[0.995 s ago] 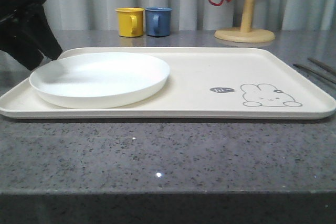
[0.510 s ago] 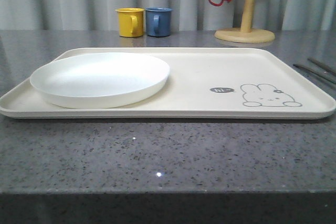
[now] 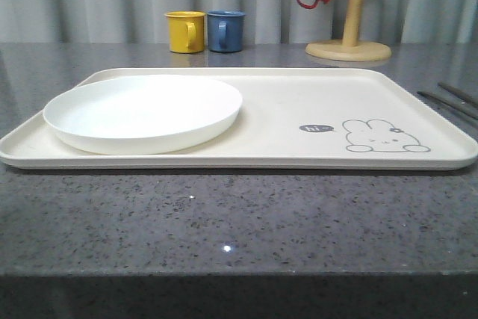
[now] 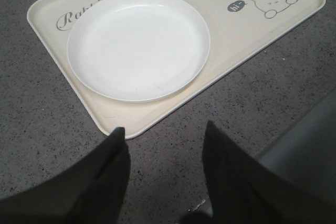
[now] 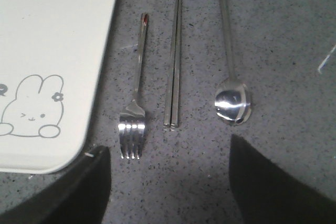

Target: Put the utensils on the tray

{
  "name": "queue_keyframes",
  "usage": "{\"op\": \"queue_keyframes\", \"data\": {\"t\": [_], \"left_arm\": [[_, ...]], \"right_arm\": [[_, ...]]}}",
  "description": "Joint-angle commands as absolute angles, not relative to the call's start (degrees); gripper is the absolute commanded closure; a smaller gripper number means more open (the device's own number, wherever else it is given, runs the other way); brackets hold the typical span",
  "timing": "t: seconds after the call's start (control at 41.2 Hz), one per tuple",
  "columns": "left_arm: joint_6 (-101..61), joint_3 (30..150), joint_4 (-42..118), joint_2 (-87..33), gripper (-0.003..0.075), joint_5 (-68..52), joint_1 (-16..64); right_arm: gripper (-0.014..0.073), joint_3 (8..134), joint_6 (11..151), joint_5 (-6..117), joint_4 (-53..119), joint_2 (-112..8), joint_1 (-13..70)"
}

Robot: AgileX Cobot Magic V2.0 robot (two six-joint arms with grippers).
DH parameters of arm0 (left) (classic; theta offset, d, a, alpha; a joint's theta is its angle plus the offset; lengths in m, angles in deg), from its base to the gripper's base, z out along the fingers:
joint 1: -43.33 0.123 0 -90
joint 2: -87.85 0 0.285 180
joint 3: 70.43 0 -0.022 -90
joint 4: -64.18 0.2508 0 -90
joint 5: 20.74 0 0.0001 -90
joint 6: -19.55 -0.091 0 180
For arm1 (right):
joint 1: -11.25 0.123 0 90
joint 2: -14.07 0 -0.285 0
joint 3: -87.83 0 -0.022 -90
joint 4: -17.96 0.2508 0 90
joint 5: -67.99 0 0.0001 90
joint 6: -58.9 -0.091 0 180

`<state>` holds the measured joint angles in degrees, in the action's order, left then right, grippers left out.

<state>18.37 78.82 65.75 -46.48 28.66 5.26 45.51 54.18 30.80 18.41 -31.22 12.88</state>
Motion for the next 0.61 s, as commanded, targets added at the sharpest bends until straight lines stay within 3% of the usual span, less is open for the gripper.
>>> {"op": "queue_keyframes", "data": {"t": [0.0, 0.194, 0.486, 0.583], "left_arm": [[19.08, 79.26, 65.91, -48.89, 0.0407, 24.26, 4.79], [19.08, 79.22, 65.91, -49.56, 0.0407, 24.38, 4.79], [19.08, 79.22, 65.91, -49.56, 0.0407, 24.38, 4.79], [19.08, 79.22, 65.91, -49.56, 0.0407, 24.38, 4.79]], "right_arm": [[0.0085, 47.39, 54.41, 33.90, 20.06, -31.52, 12.82], [0.0086, 50.55, 57.25, 26.64, 21.34, -34.67, 15.76], [0.0088, 62.25, 57.30, 14.37, 21.14, -49.20, 16.85], [0.0156, 65.37, 58.06, 12.83, 21.14, -53.77, 16.86]]}}
